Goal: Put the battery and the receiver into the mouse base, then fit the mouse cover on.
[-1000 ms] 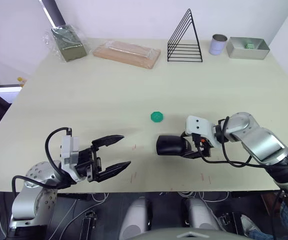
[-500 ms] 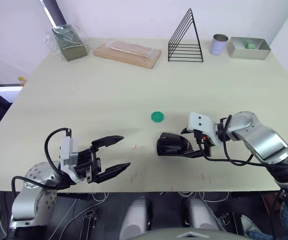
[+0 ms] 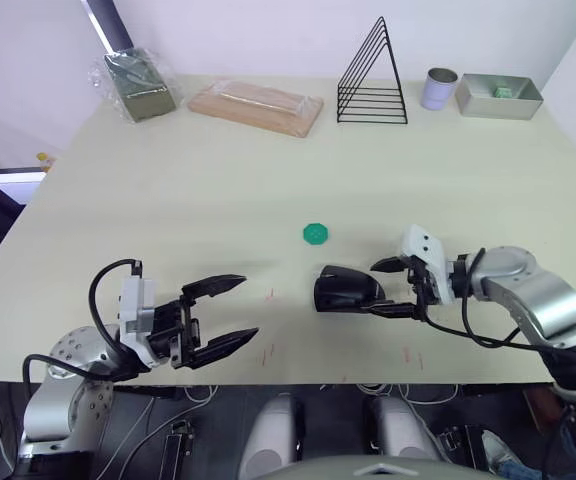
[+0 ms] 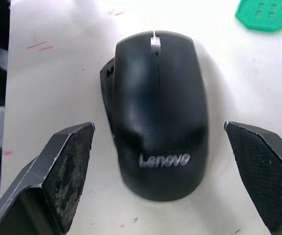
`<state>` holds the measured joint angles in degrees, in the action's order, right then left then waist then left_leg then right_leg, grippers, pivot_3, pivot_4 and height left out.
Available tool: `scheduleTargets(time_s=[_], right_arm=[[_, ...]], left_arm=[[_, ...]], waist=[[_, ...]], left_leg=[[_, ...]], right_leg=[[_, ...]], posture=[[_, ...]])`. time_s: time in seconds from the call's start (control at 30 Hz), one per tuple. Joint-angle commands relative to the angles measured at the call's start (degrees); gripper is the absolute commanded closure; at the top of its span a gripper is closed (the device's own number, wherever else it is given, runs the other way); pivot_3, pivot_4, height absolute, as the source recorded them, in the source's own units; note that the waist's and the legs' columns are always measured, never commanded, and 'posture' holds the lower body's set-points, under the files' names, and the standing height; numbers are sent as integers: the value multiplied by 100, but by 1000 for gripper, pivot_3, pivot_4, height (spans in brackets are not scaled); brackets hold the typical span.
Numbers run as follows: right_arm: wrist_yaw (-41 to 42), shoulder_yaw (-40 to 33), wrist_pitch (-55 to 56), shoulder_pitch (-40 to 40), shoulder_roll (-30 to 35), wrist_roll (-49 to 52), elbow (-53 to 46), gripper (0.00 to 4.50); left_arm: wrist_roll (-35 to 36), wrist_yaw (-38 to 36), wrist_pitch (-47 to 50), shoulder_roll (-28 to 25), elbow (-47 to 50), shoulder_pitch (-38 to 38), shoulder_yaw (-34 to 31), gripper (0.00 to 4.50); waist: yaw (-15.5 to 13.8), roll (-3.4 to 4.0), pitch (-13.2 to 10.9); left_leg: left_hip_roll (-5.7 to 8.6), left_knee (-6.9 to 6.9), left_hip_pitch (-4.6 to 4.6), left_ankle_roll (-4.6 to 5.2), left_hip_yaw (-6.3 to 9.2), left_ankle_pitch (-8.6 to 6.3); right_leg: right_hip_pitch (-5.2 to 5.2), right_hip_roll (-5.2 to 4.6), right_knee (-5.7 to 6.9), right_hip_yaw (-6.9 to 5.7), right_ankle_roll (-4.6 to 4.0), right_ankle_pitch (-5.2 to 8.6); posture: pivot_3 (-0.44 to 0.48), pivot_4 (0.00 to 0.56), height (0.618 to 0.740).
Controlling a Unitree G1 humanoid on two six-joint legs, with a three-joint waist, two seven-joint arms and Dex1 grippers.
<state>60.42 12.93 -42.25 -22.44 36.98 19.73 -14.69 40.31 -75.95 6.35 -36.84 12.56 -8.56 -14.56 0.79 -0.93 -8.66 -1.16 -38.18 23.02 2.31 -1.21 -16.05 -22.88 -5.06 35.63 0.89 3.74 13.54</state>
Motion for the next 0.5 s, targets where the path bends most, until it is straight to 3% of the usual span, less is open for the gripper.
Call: scheduleTargets(time_s=[0.03, 0.5], right_arm=[[-127, -406, 381, 245, -80, 208, -136, 36], [-152, -250, 766, 347, -117, 113, 115, 36]], left_arm=[[28, -50, -90, -28, 29, 3, -94, 0], [24, -162, -48, -107, -58, 134, -96, 0]], waist=[[3, 0, 0], [-3, 1, -1]], left_leg=[[0, 0, -1, 0, 0, 0], [0, -1, -1, 22, 0, 13]], right_leg=[[0, 1, 0, 0, 0, 0], [1, 3, 1, -1, 0, 0]], posture=[[0, 150, 740], [0, 150, 740]])
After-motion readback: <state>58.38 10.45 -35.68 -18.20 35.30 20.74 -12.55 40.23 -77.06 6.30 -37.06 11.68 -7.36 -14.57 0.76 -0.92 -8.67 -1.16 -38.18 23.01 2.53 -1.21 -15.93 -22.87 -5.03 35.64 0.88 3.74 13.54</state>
